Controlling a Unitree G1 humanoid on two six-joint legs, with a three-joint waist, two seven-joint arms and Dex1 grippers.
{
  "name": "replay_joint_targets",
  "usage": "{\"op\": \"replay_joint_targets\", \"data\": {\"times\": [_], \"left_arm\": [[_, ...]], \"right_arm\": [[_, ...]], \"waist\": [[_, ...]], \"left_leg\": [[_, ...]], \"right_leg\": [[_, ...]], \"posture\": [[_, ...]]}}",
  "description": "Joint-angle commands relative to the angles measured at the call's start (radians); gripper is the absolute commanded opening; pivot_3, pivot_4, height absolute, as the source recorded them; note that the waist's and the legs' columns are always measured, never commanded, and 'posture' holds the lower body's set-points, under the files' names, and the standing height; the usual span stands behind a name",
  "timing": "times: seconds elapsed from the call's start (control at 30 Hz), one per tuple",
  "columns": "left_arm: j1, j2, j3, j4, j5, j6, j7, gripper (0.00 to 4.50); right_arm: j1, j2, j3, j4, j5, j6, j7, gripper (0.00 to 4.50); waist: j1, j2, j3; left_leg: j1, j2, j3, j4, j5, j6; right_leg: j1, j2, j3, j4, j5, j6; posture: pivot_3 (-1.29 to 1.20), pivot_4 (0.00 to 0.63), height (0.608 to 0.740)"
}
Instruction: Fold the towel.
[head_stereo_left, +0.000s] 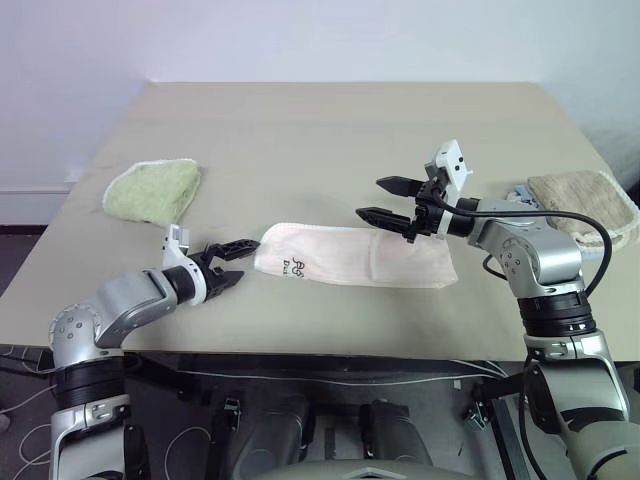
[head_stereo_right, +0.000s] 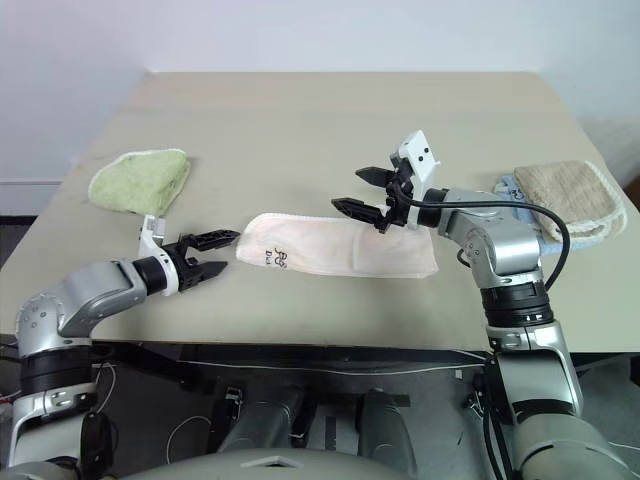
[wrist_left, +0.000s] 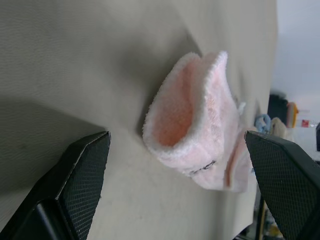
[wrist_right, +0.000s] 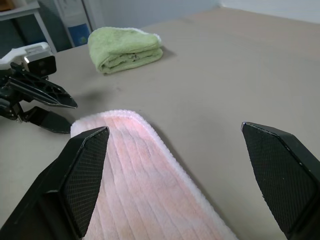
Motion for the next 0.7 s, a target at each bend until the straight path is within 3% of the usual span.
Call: {"op": "replay_joint_targets", "data": {"times": [0.03,0.37,0.63,0.7], "left_arm": [[-0.025,-0.034,-0.033,0.014,0.002,-0.003,-0.020,4.50],[-0.031,-0.059,-0.064,0.017,0.002,0.063,-0.054,4.50],[-0.031,-0.063,-0.066,0.028,0.002,0.010,-0.004,4.50],[-0.033,-0.068,-0.066,0.027,0.002,-0.001,0.006,3.89]], "right_arm": [[0.004,-0.020,-0.029,-0.047,-0.005,-0.012,-0.002,4.47],[0.005,-0.024,-0.031,-0.043,-0.024,-0.025,-0.018,4.47],[0.012,-0.023,-0.039,-0.040,-0.031,-0.035,-0.026,4.47],[0.016,-0.022,-0.041,-0.043,-0.032,-0.037,-0.031,4.50]], "waist": [[0.002,0.000,0.000],[-0.004,0.000,0.000],[-0.003,0.000,0.000],[-0.003,0.000,0.000]], "left_leg": [[0.000,0.000,0.000,0.000,0.000,0.000],[-0.003,0.000,0.000,-0.003,0.000,0.001],[-0.004,0.000,0.000,-0.002,0.000,0.001],[-0.004,0.000,0.000,-0.002,0.000,0.001]], "right_leg": [[0.000,0.000,0.000,0.000,0.000,0.000],[-0.003,0.000,0.000,-0.002,0.002,0.003],[-0.003,0.000,0.000,-0.003,0.002,0.003],[-0.003,0.000,0.000,-0.003,0.002,0.003]], "posture": [[0.00,0.150,0.740],[0.00,0.150,0.740],[0.00,0.150,0.740],[0.00,0.150,0.740]]}}
